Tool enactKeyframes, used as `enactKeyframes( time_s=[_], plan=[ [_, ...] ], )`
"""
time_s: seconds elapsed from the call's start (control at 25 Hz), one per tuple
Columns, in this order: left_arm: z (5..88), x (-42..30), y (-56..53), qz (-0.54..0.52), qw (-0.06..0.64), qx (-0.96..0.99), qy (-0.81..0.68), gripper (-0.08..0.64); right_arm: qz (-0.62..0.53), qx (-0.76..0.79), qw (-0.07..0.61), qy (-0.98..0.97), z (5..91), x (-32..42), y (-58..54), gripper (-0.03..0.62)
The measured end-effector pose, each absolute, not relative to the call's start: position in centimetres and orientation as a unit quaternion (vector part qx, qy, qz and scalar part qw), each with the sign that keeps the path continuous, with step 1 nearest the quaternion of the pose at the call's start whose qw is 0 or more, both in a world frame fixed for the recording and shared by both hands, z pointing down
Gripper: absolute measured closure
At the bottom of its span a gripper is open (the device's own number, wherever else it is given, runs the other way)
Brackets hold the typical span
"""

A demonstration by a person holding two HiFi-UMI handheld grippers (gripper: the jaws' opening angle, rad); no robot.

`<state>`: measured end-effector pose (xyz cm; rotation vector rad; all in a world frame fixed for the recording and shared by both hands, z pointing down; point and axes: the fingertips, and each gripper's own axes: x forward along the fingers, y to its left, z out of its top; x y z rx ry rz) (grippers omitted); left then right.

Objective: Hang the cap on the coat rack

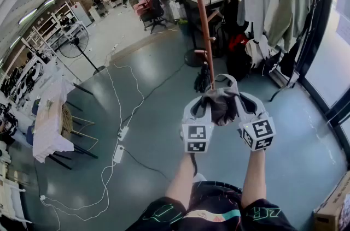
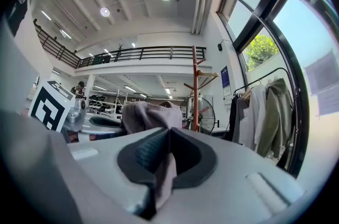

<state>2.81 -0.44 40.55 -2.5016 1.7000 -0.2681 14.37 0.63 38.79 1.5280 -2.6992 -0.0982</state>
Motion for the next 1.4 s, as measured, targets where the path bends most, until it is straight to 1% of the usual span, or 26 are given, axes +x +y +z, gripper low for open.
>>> enactKeyframes(
  time_s=[0.32, 0.64, 1.0, 1.4],
  plan=[
    [40.8, 2.1, -0.6, -0.100, 0.056, -0.824, 0.555, 0.505, -0.017, 0.500, 0.003, -0.866, 39.3, 13.6, -0.4, 0.575],
    [43.0, 0.5, -3.9, -0.111, 0.034, -0.823, 0.556, 0.505, 0.006, 0.498, 0.008, -0.867, 41.6, 12.1, -3.9, 0.575],
    [44.8, -0.1, -12.3, -0.118, 0.010, -0.830, 0.545, 0.505, 0.030, 0.507, 0.025, -0.861, 43.2, 11.4, -11.9, 0.575],
    [45.6, 0.2, -23.6, -0.119, 0.011, -0.846, 0.519, 0.505, 0.040, 0.530, 0.035, -0.846, 44.1, 11.3, -23.1, 0.575]
  ],
)
